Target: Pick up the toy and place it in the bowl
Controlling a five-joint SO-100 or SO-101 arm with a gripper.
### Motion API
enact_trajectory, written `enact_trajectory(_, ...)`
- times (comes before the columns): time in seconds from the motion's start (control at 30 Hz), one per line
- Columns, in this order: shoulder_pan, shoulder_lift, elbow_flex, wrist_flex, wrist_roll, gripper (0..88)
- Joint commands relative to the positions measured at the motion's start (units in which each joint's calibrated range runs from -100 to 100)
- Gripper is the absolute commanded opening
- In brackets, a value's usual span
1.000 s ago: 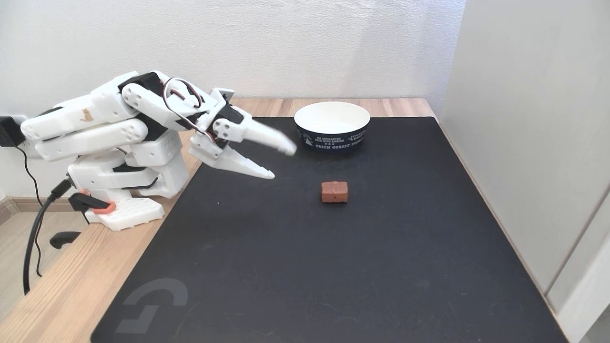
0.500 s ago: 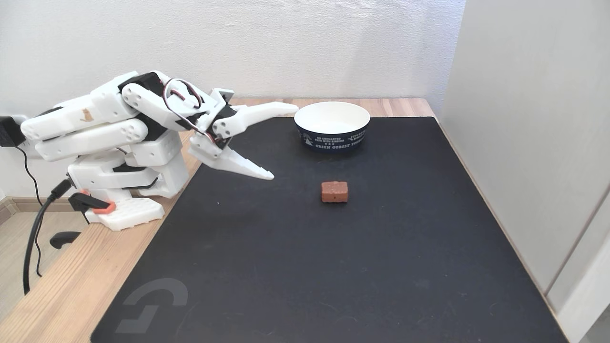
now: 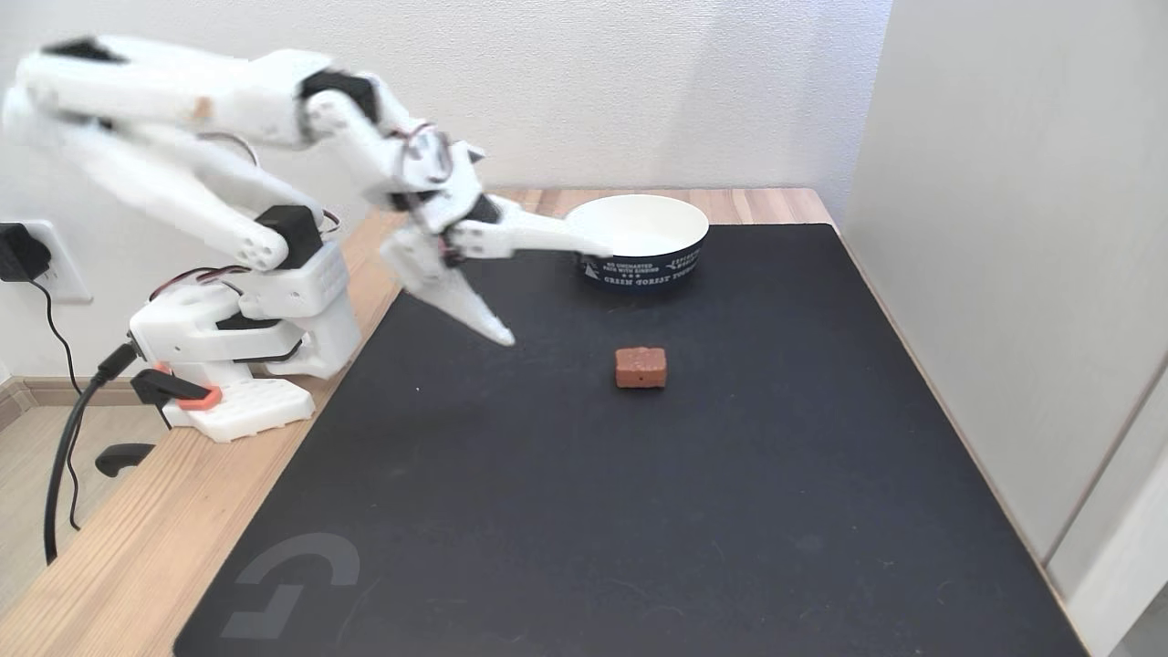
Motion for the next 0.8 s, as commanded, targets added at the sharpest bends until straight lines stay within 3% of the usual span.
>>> enact_trajectory(0.0,-2.9,21.8,-19.7,0.0,-0.3,52.6)
enact_trajectory(0.5,-2.5,58.5,-64.1,24.6,-0.3,52.6)
enact_trajectory(0.77,-2.5,71.5,-76.9,27.0,-0.3,52.6)
